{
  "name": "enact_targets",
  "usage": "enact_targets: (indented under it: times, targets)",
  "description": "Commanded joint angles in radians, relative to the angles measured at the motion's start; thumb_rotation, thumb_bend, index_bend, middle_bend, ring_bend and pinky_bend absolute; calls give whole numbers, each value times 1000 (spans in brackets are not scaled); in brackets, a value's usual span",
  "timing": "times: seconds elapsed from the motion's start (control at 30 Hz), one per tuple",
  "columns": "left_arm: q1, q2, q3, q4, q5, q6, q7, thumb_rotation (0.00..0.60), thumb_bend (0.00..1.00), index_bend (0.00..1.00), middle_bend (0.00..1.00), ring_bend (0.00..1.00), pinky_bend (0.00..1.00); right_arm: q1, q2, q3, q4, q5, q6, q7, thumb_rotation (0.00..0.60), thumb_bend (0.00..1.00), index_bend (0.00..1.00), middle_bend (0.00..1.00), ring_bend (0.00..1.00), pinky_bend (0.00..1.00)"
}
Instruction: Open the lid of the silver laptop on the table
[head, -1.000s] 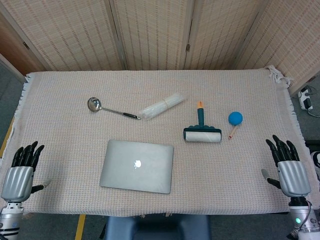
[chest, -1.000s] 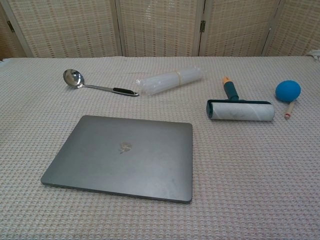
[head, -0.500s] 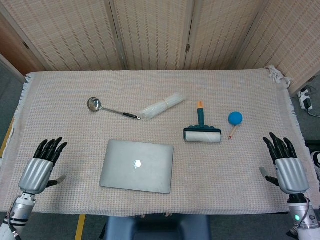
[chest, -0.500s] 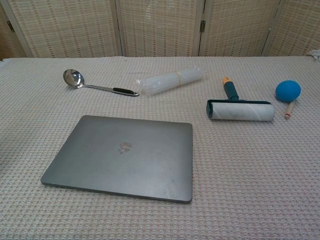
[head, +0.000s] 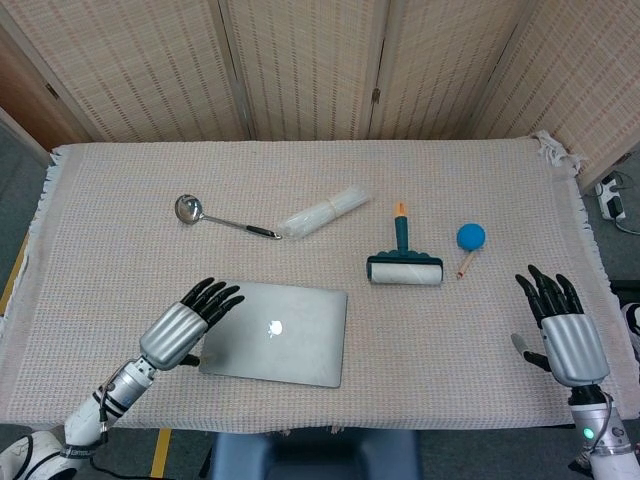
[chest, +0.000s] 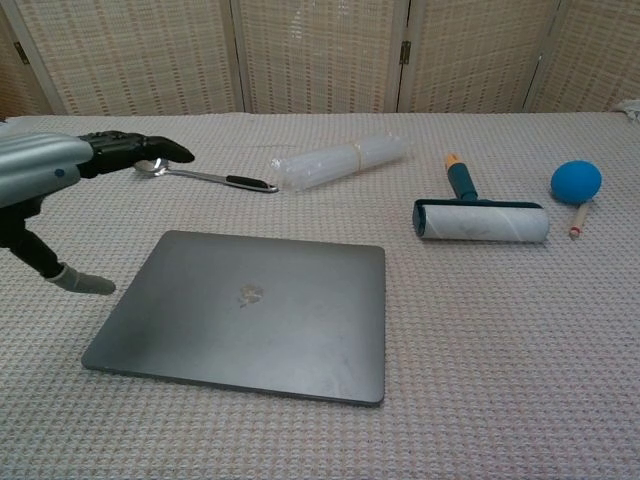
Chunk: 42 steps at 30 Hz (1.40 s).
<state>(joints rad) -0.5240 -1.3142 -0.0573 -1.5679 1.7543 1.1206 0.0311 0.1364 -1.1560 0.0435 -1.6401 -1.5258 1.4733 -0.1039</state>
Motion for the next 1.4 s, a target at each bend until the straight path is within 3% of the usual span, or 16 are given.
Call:
enact_targets:
  times: [0.03, 0.6, 1.4]
  targets:
    - [-48, -48, 3, 28, 17, -42, -15, 600, 157, 68, 93, 22, 0, -1, 0, 0, -1, 0, 0, -1, 600, 322, 0, 14, 94, 0]
    - [-147, -201, 44, 41, -37, -185, 126, 600, 152, 50, 94, 19, 0, -1, -2, 2, 9, 3, -20, 9, 600, 322, 0, 13, 93, 0]
    - [-161, -281, 68, 132, -142, -208, 197, 600, 152, 48, 94, 14, 0, -3, -10, 5, 31, 5, -31, 34, 600, 322, 0, 13, 92, 0]
